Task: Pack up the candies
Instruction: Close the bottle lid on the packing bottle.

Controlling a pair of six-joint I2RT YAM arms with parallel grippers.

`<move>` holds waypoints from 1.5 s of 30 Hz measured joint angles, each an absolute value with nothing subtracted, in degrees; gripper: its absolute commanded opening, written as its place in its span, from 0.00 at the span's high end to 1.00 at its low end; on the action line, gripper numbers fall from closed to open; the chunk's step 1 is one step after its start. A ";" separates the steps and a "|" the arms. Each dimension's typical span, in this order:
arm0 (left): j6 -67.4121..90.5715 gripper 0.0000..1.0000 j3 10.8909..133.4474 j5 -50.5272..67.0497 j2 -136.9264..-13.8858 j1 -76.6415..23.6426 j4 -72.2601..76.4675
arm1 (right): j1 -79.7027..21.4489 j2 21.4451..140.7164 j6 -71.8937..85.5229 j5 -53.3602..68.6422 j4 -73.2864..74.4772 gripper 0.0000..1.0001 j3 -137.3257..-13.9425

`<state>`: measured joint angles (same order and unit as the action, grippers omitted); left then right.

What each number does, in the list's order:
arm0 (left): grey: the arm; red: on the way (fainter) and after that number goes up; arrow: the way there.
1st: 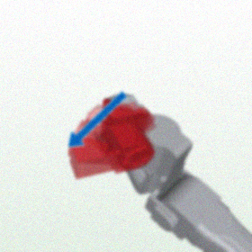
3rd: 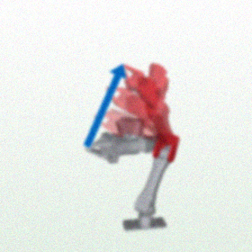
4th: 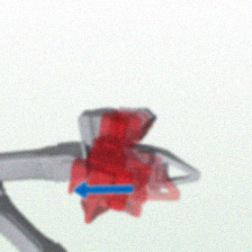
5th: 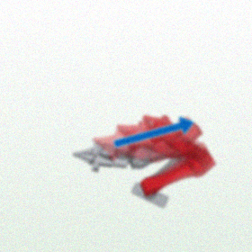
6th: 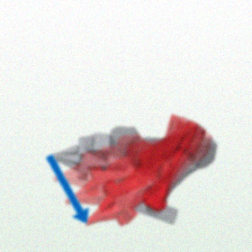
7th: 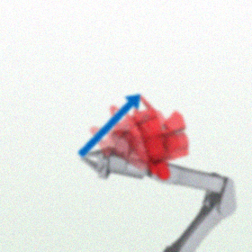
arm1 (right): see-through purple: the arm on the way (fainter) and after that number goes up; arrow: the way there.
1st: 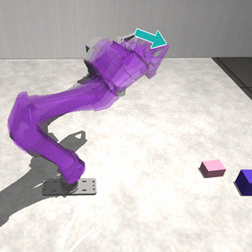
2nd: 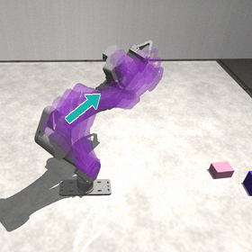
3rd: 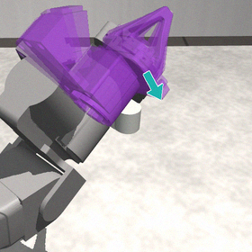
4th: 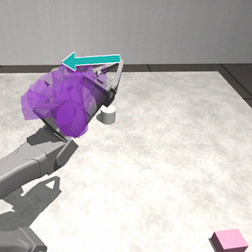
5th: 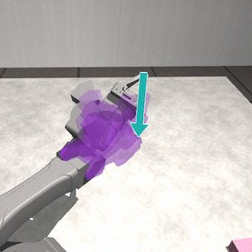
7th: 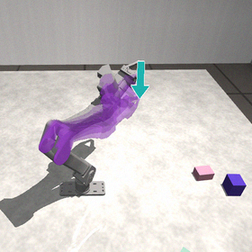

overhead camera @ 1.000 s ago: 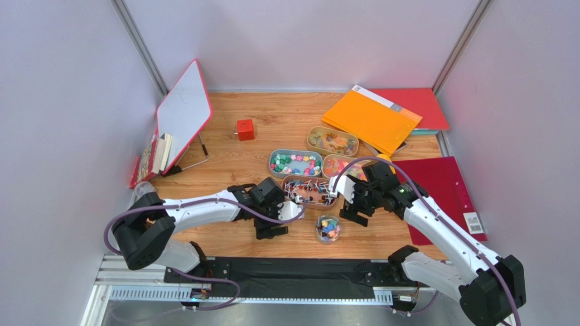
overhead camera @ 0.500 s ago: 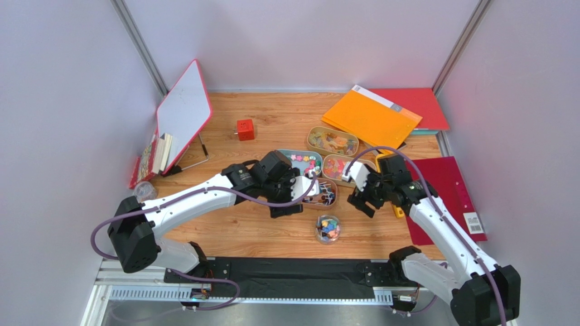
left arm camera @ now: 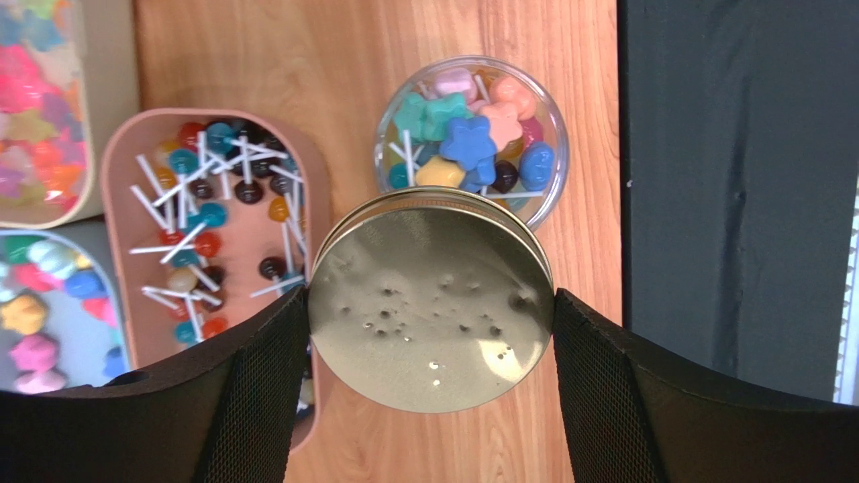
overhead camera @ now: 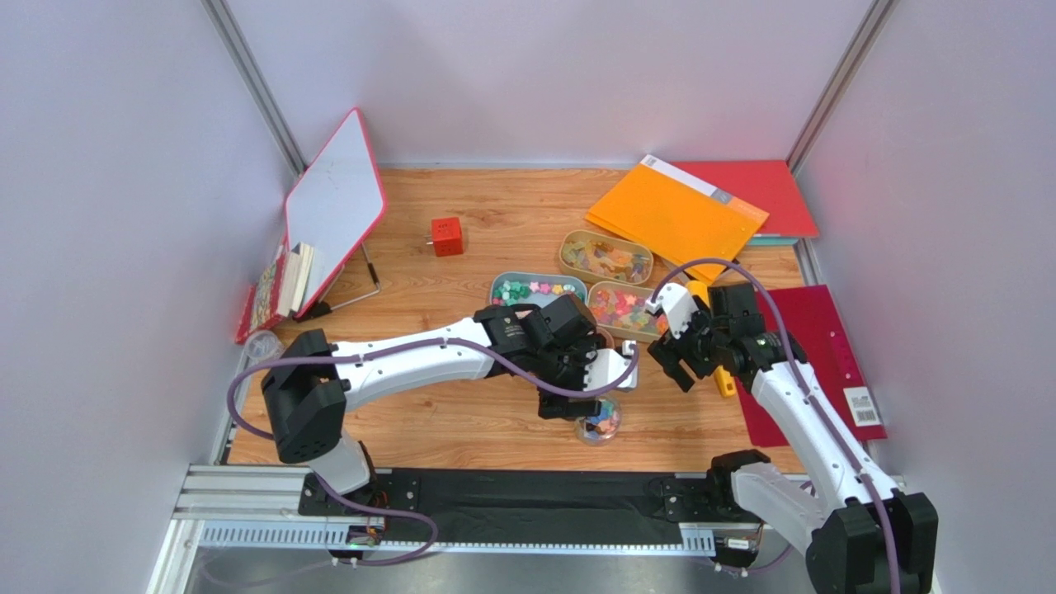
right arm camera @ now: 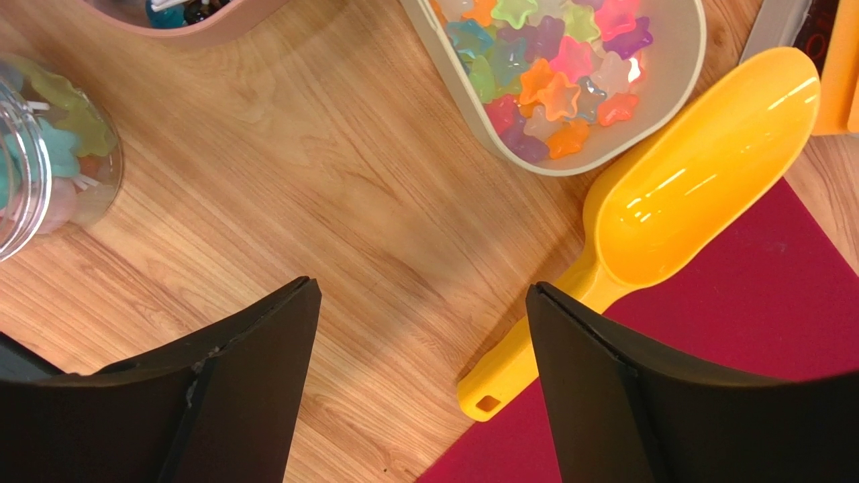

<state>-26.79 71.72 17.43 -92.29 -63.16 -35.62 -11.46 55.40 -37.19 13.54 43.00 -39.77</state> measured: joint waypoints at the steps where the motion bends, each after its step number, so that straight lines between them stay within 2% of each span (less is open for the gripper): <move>1: -26.48 0.32 71.72 17.56 -92.99 -63.44 -35.59 | -11.18 55.27 -36.99 13.52 43.03 0.20 -39.77; 18: -23.18 0.30 74.81 18.83 -101.21 -65.98 -33.21 | -10.35 51.00 -36.23 14.09 44.01 0.21 -38.17; 38: -20.47 0.27 78.74 19.84 -105.27 -68.16 -31.77 | -8.45 49.67 -36.21 14.87 44.03 0.21 -37.43; 45: -19.90 0.18 78.76 19.55 -105.80 -68.69 -31.92 | -8.43 49.45 -36.21 15.14 44.01 0.20 -37.41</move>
<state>-19.90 78.76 19.55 -105.80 -68.69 -31.92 -8.43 49.45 -36.21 15.14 44.01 -37.41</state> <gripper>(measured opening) 0.834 0.797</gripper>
